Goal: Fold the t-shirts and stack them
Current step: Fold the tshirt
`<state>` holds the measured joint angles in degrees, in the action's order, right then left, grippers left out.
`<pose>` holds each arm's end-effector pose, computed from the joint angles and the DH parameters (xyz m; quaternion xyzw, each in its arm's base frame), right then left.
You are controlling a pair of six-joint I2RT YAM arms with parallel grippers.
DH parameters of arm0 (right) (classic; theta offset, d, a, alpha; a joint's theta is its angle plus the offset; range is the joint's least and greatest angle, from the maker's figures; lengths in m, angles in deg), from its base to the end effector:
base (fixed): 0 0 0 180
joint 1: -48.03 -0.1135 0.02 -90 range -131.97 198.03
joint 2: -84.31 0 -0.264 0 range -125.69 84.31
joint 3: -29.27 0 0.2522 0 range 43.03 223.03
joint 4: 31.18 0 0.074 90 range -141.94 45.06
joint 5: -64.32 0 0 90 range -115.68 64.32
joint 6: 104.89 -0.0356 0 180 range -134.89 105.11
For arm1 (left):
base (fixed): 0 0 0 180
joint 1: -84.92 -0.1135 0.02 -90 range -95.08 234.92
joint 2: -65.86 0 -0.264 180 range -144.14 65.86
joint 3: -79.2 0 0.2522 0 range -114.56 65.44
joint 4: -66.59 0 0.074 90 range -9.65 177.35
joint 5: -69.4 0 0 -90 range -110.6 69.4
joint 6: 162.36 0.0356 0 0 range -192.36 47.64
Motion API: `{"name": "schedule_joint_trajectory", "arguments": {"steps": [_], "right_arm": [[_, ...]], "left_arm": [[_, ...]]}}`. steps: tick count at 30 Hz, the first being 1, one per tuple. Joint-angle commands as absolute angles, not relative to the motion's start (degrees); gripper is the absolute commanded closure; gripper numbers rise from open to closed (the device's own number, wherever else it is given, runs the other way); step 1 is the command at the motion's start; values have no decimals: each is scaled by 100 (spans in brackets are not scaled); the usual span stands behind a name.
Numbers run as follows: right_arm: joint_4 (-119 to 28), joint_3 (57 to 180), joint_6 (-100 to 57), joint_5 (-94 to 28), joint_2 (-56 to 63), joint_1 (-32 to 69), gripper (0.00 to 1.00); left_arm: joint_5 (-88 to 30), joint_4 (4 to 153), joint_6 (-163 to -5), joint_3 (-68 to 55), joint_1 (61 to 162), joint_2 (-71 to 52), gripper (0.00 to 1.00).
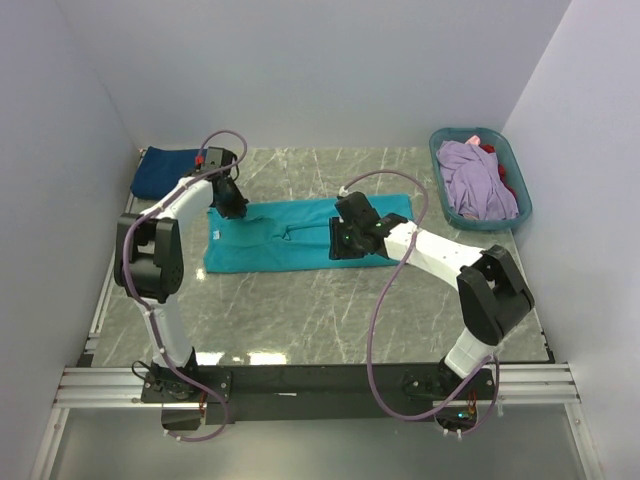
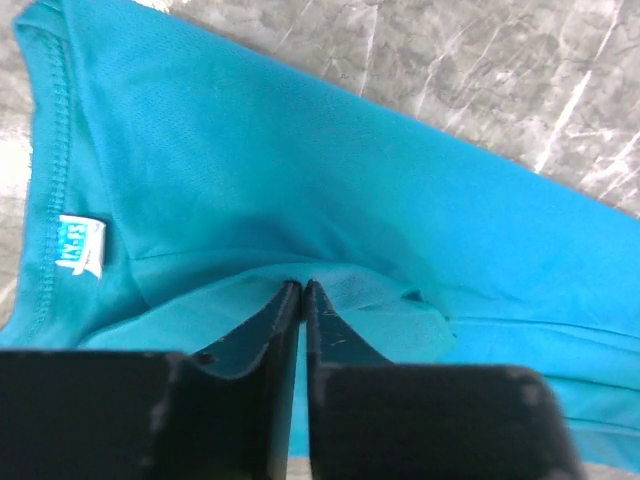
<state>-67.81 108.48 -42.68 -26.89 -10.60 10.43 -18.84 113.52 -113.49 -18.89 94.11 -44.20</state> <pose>0.2787 0.2156 0.2215 -0.0843 0.9426 0.1828 0.2663 0.4087 -0.0650 0.2153 -0.2690 0.9250 -0.1006 0.2489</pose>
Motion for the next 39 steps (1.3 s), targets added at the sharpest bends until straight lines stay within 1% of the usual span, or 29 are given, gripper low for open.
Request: {"name": "schedule_joint_trajectory", "arguments": {"steps": [1, 2, 3, 8, 9, 10, 11, 12, 14, 15, 17, 18, 19, 21, 22, 26, 28, 31, 39], "right_arm": [[-6902, 10833, -4152, -2366, -762, 1138, 57], [-6928, 10842, -4152, -2313, -753, 1164, 57], [-7007, 10842, -4152, -2208, -753, 1208, 57], [-7095, 10710, -4187, -2163, -639, 1725, 57], [-7122, 10641, -4179, -2216, -630, 1857, 57], [-7131, 10614, -4170, -2260, -613, 1972, 57], [-7139, 10579, -4179, -2321, -595, 2095, 57], [-7139, 10509, -4179, -2383, -586, 2348, 57], [-7122, 10447, -4196, -2532, -577, 2587, 58], [-7104, 10412, -4179, -2550, -595, 2745, 58], [-7139, 10455, -4152, -2550, -691, 2869, 63], [-7148, 10542, -4117, -2689, -735, 2896, 63], [-7157, 10587, -4108, -2717, -796, 2931, 64], [-7131, 10727, -4126, -2875, -981, 2931, 65], [-7113, 10780, -4152, -2945, -1051, 2931, 66], [-6990, 10982, -4301, -3253, -1561, 2931, 67], [-6946, 11105, -4354, -3376, -1780, 2931, 68], [-6911, 11290, -4398, -3420, -2044, 2931, 68], [-7034, 11940, -4354, -3034, -2475, 3054, 69]], "left_arm": [[-1893, 11076, -11332, -2096, 9423, -4523, 82], [-1876, 11059, -11332, -2087, 9423, -4523, 78], [-1841, 11058, -11315, -2104, 9423, -4523, 70], [-1552, 11225, -11279, -2271, 9353, -4304, 50], [-1524, 11347, -11288, -2297, 9327, -4155, 40], [-1481, 11401, -11297, -2306, 9300, -4058, 34], [-1341, 11453, -11314, -2289, 9274, -3944, 32], [-1227, 11506, -11323, -2254, 9274, -3821, 21], [-1059, 11638, -11376, -2026, 9274, -3400, 18], [-1041, 11665, -11393, -1912, 9283, -3120, 18], [-1050, 11709, -11455, -1456, 9283, -2863, 21], [-1137, 11683, -11455, -1280, 9283, -2644, 26], [-1207, 11639, -11438, -895, 9283, -2538, 28], [-1304, 11507, -11429, -533, 9283, -2318, 34], [-1339, 11472, -11411, -227, 9283, -2282, 36], [-1349, 11454, -11280, 207, 9283, -2273, 42], [-1313, 11445, -11262, 399, 9274, -2212, 47], [-1287, 11393, -11235, 567, 9283, -1984, 48], [-1322, 11428, -11130, 646, 9274, -1728, 46]]}}
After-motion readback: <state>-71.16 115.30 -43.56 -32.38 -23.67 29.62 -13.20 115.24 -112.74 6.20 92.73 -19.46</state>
